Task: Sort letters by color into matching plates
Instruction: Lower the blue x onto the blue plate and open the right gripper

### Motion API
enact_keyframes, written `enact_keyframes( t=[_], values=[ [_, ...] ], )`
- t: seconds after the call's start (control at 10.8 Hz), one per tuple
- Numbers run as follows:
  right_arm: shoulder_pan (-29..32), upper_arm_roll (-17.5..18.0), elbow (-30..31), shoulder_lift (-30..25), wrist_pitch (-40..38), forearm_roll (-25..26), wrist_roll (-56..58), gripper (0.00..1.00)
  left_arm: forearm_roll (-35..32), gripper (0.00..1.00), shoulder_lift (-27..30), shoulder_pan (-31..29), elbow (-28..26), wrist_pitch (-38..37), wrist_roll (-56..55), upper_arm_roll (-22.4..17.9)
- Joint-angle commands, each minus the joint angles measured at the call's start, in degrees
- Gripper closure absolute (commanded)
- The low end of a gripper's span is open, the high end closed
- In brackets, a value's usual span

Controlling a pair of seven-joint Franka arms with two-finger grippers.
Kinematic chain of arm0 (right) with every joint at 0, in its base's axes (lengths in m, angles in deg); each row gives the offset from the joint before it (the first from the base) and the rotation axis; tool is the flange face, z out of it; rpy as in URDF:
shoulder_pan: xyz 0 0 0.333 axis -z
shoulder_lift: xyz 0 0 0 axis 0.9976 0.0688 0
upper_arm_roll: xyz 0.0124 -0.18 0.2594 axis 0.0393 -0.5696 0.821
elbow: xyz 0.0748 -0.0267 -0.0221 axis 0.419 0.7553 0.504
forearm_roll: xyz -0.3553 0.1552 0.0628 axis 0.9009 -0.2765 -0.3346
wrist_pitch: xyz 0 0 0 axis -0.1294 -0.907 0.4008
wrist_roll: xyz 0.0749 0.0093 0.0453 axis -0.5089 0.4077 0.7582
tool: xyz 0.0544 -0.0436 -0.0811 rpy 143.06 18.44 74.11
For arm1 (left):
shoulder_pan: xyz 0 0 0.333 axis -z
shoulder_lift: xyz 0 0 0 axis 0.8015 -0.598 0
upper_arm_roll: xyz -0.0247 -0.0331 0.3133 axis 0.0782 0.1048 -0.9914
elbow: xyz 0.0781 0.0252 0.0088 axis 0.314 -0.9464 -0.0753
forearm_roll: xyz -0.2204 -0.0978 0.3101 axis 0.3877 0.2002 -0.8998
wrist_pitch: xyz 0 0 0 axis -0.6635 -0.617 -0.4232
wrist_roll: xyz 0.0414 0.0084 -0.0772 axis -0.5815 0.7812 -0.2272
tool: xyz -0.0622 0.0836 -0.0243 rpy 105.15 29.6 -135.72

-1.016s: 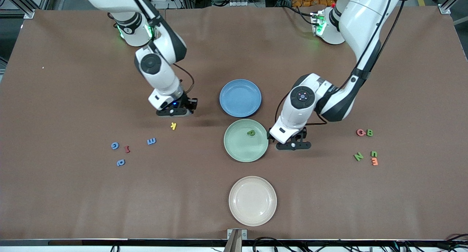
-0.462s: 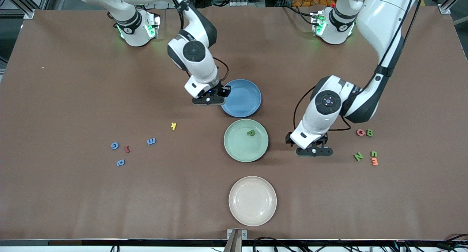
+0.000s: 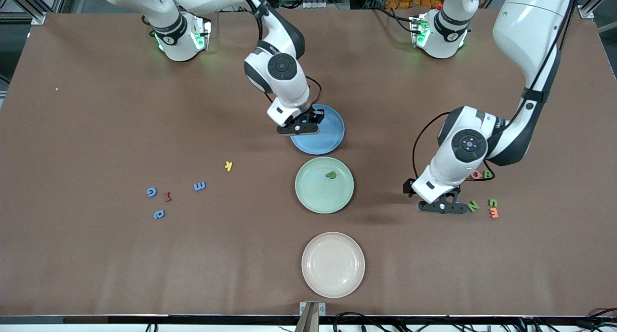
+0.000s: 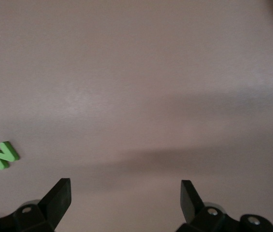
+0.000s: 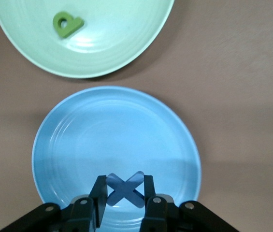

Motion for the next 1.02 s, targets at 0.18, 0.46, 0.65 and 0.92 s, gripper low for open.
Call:
enact_keyframes(
  t=[0.18,0.46,0.65,0.92],
  values=[
    [-2.24,-0.39,-3.05,2.67,-0.83,0.57,-5.63,0.0,-0.75,0.0,0.75,-7.01,-2.63,-0.31,7.11,1.27],
    [-1.54,-0.56,-2.87,1.97,-2.05,0.66,-5.19,0.0,-0.49,0.0,-0.39,-10.44,-2.63,0.31,5.28,1.18],
    [-0.32,-2.39,-2.78,0.39,-6.61,0.83,-5.19,0.0,-0.57,0.0,-1.71,-13.34,-2.63,1.97,4.83,1.18],
    [3.98,-3.81,-2.96,-0.41,-7.6,4.86,-3.36,0.0,-0.4,0.0,-1.89,-13.88,-2.72,2.68,1.26,1.1]
  ],
)
